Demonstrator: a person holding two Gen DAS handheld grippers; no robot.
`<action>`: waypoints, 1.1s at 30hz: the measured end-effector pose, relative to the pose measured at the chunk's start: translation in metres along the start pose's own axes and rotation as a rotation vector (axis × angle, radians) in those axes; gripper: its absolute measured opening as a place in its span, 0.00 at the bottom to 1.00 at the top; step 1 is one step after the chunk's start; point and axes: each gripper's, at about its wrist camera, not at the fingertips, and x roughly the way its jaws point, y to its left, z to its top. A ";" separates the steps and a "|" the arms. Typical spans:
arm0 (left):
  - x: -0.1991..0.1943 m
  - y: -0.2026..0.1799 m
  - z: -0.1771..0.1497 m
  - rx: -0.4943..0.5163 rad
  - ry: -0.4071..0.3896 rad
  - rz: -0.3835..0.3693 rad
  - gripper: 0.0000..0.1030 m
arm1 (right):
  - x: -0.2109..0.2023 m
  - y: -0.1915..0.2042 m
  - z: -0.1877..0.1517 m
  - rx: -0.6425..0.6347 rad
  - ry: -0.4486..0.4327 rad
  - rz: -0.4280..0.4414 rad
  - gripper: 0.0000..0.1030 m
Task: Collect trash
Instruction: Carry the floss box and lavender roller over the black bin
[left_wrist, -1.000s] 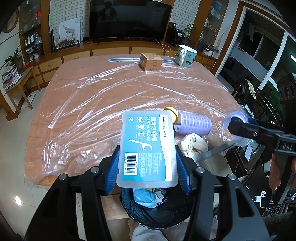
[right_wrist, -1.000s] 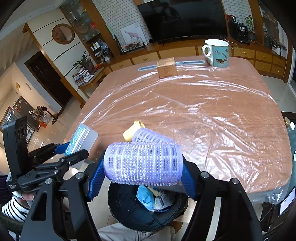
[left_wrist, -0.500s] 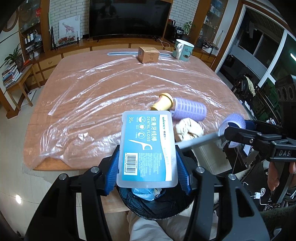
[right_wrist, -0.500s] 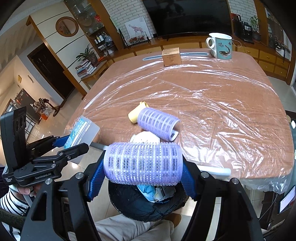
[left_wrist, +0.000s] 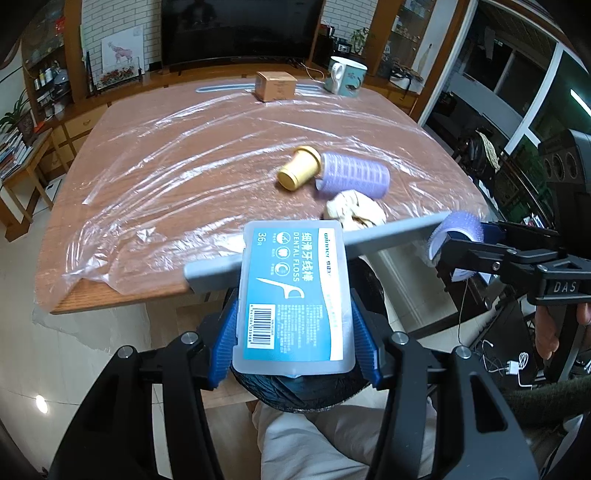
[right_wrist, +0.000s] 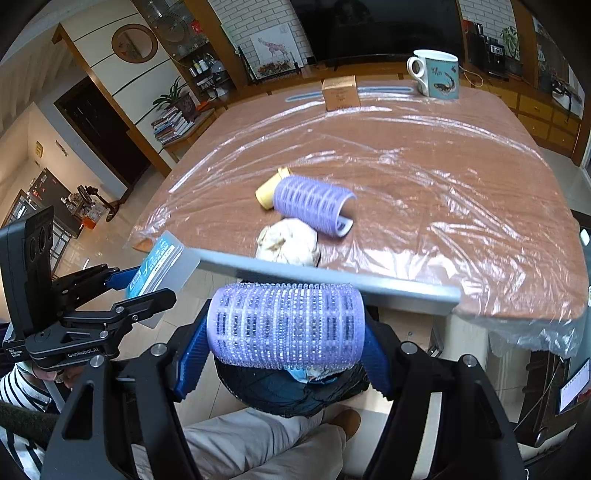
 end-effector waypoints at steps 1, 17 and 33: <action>0.001 -0.001 -0.001 0.000 0.006 -0.002 0.54 | 0.001 -0.001 -0.001 0.002 0.005 0.001 0.67; 0.021 -0.009 -0.022 0.030 0.098 -0.011 0.54 | 0.028 -0.004 -0.018 -0.008 0.099 0.005 0.67; 0.049 -0.005 -0.036 0.048 0.180 0.013 0.54 | 0.054 -0.007 -0.028 -0.012 0.149 -0.023 0.67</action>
